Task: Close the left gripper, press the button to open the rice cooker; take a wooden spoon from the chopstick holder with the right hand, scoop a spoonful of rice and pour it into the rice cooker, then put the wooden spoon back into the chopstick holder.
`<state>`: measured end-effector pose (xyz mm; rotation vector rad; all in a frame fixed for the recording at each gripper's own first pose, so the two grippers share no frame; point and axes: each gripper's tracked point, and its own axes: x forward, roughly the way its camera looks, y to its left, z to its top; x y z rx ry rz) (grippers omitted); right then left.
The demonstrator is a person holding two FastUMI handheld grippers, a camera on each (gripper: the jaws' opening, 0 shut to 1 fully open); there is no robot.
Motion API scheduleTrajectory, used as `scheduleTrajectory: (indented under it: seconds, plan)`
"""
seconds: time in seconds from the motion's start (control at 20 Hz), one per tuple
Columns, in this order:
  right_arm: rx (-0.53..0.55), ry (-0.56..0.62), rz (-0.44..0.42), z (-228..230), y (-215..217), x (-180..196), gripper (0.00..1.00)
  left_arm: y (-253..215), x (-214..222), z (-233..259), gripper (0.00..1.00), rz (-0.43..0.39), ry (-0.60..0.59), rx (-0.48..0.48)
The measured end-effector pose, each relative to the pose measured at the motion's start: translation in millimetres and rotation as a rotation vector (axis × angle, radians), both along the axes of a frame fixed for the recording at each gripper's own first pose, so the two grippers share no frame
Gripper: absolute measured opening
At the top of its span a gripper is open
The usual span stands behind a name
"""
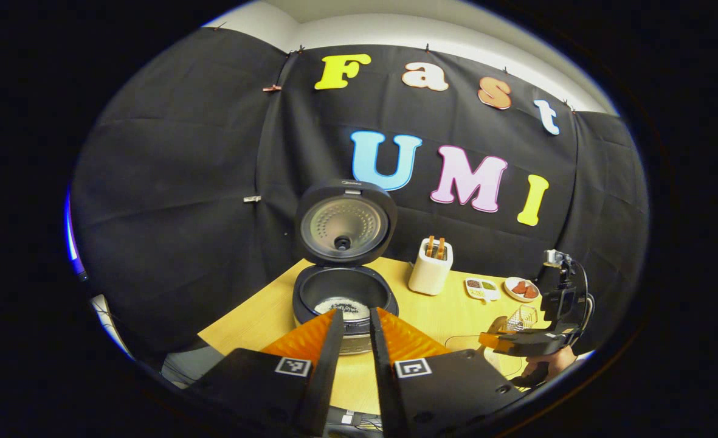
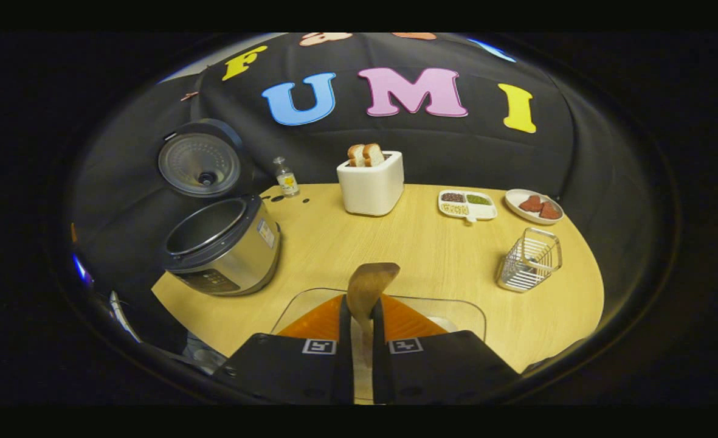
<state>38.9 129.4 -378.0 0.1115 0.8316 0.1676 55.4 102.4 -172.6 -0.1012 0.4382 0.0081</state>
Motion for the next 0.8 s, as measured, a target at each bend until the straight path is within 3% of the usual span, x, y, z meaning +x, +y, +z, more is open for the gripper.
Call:
scheduleTrajectory:
  seconds: [0.05,0.1,0.55,0.8]
  plan:
    - [0.016,0.01,-0.019,0.8,0.3,-0.5,0.12,0.7,0.1,2.2,0.39,-0.005,-0.011,0.001]
    - [0.036,0.022,-0.04,0.8,0.9,-1.0,0.17,0.7,-1.1,1.8,0.41,-0.013,-0.013,0.001]
    - [0.253,0.071,-0.26,22.8,-24.1,-1.7,0.12,10.2,-5.2,0.6,0.51,0.001,-0.023,-0.044]
    - [0.331,0.045,-0.277,49.1,-30.2,1.7,0.12,5.2,-3.1,-2.7,0.56,0.004,-0.024,-0.086]
